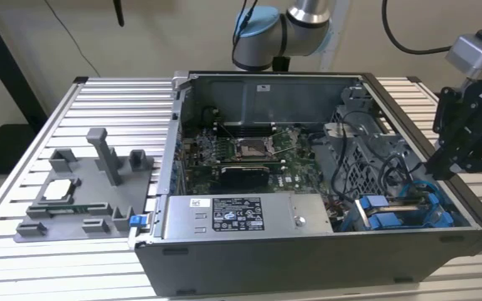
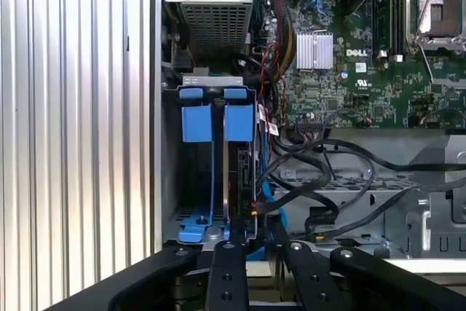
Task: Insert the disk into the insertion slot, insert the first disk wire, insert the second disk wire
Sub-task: 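Insert the second disk wire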
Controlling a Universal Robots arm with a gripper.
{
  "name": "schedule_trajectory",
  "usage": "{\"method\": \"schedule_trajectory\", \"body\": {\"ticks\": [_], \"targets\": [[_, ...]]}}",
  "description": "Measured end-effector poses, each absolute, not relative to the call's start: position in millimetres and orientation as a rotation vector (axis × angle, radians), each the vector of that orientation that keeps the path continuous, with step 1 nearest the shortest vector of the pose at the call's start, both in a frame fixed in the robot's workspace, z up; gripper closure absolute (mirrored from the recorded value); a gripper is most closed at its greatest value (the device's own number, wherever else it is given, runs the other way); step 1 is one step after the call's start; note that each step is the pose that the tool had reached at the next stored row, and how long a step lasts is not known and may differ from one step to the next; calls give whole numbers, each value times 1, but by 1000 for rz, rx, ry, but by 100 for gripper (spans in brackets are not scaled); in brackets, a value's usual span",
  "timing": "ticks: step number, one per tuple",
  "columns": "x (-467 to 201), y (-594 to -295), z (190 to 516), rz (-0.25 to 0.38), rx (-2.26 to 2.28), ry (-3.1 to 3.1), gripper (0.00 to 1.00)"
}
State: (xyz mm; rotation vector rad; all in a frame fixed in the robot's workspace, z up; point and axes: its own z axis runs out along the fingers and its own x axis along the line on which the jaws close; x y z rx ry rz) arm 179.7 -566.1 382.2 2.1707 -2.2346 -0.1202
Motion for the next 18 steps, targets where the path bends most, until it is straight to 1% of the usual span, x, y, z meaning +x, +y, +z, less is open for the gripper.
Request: {"method": "schedule_trajectory", "body": {"ticks": [4,8,18], "targets": [[180,-566,382,-131,2176,-2239,0],[180,-566,382,-161,2198,-2258,0],[180,-566,387,-176,2206,-2263,0]]}}
